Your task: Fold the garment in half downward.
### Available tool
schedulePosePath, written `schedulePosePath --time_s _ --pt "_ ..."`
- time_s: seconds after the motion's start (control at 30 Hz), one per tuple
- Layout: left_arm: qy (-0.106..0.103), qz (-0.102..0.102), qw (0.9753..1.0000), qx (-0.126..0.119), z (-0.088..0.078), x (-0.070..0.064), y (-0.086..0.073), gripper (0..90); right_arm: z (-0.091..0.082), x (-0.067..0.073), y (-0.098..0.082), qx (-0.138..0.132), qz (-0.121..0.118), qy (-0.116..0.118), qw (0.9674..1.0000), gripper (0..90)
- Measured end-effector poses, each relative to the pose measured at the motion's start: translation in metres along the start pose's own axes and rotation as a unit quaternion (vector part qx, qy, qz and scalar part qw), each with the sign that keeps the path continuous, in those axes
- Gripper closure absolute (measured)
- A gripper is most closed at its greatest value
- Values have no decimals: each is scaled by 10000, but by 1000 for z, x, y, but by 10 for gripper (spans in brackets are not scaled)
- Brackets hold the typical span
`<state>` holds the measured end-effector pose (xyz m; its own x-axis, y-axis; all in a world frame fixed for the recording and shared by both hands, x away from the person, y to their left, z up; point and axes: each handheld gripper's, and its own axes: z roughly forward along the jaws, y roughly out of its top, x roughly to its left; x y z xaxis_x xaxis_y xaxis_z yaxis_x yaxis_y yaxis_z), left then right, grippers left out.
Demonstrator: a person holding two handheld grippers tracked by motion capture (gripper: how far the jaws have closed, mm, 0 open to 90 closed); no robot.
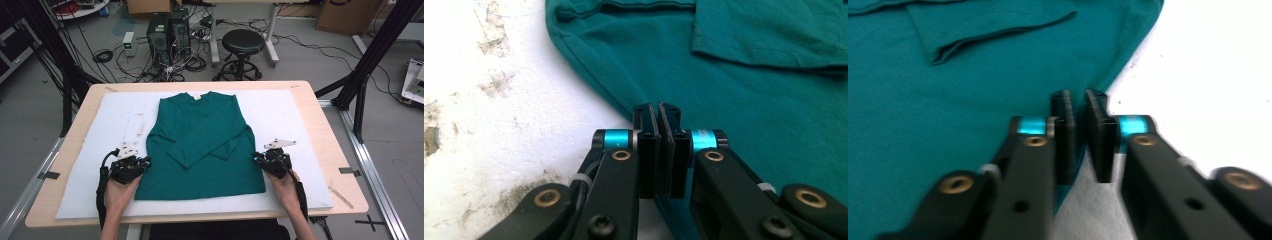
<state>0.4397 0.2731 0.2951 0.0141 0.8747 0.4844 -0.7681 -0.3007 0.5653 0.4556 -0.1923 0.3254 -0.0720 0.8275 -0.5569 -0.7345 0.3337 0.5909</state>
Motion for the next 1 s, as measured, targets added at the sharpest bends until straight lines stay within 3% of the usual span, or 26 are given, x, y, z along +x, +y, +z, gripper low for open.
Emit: schedulePosePath --time_s 0.17,0.3,0.6,0.77,1.0 --pt "-55 -6 10000 0 -1 1 0 868 0 3 0 -12 -117 -90 9999 885" --pt "-84 36 10000 -11 -1 -1 -1 869 -4 3 -3 -10 -8 62 10000 886" --pt "-426 32 9991 -17 -18 -5 -11 869 -21 6 -18 -52 -85 337 9994 886" --pt "-482 192 9987 20 -29 -16 -21 869 -35 8 -32 -49 -128 519 9986 884" --pt "-542 366 9978 -54 -46 -35 -34 869 -56 21 -50 -129 -330 481 9982 884"
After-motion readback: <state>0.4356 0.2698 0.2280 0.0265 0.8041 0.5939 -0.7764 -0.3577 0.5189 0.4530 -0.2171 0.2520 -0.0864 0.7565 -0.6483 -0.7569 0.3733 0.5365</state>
